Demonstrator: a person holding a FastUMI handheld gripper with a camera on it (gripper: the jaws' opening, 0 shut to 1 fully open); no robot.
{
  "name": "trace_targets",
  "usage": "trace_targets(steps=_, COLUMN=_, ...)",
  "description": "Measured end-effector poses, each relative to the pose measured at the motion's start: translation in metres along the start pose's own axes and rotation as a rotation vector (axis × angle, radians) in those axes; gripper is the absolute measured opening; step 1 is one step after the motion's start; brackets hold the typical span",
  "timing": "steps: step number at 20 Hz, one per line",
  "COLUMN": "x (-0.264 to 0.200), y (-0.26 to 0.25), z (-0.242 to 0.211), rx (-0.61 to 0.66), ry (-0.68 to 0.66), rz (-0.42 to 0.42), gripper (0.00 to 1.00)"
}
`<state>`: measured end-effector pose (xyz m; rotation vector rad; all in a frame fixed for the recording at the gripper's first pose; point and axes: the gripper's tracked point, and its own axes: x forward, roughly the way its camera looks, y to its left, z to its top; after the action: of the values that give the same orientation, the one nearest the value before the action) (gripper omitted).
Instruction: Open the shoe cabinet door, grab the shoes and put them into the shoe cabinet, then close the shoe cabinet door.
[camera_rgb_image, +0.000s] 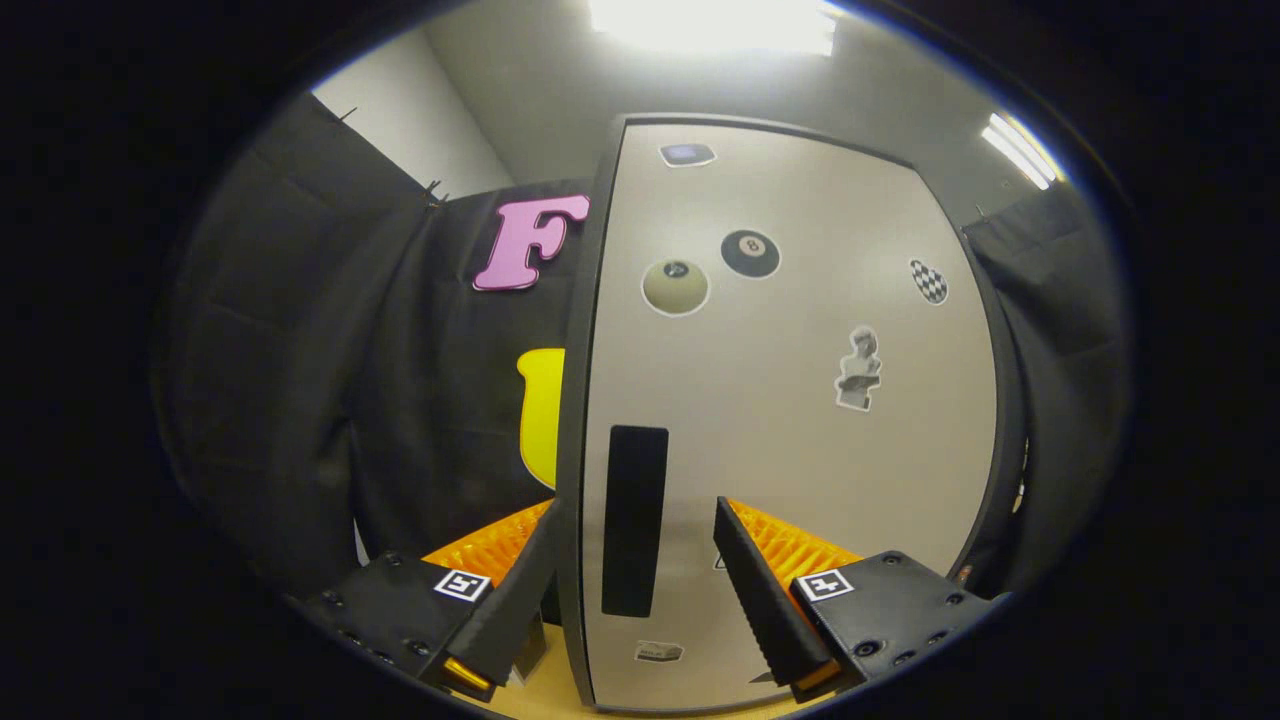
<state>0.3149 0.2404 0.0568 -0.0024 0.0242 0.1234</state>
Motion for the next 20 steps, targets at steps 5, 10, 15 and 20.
trace_targets(steps=5, x=0.016, y=-0.007, z=-0.016, rx=0.103, ry=0.064, rz=-0.007, gripper=0.79)
trace_targets(steps=10, x=0.022, y=0.011, z=-0.015, rx=0.139, ry=0.087, rz=0.017, gripper=0.55)
trace_targets(steps=15, x=0.026, y=0.009, z=-0.014, rx=0.074, ry=0.077, rz=0.025, gripper=0.1)
trace_targets(steps=20, x=0.019, y=0.01, z=-0.014, rx=0.048, ry=0.086, rz=0.078, gripper=0.09)
